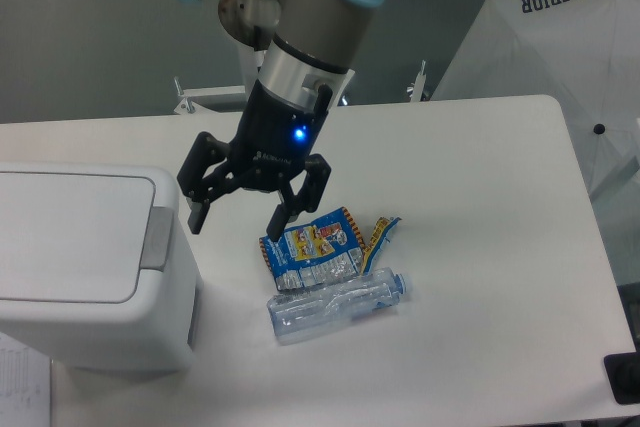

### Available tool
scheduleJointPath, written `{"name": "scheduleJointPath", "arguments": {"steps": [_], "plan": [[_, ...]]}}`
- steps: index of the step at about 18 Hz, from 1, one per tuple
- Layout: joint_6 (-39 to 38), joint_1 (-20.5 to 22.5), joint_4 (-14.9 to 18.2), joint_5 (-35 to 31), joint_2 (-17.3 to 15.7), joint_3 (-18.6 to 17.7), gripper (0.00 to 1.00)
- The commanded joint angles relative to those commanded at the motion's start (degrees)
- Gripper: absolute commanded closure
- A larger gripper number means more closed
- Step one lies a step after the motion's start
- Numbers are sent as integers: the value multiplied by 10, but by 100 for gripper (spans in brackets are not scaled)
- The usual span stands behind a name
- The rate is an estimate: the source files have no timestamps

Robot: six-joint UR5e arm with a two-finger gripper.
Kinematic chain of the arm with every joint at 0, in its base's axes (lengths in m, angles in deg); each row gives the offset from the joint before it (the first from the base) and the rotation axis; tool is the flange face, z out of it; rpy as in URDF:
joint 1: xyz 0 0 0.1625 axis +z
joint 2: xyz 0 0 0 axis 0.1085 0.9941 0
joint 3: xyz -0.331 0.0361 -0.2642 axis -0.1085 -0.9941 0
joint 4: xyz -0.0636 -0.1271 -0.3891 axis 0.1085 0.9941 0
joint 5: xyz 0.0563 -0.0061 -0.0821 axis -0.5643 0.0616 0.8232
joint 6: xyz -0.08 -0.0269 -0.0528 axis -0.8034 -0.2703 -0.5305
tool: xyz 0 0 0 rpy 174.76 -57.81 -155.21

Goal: Open the trash can
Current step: 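Lower the gripper finger onto the trash can lid edge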

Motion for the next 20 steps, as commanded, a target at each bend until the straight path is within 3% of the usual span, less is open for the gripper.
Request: {"name": "scheduleJointPath", "arguments": {"steps": [6, 20], "plan": [[6, -7, -10, 0, 3, -15, 0], [18, -20, -11, -1, 18, -13, 0]]}}
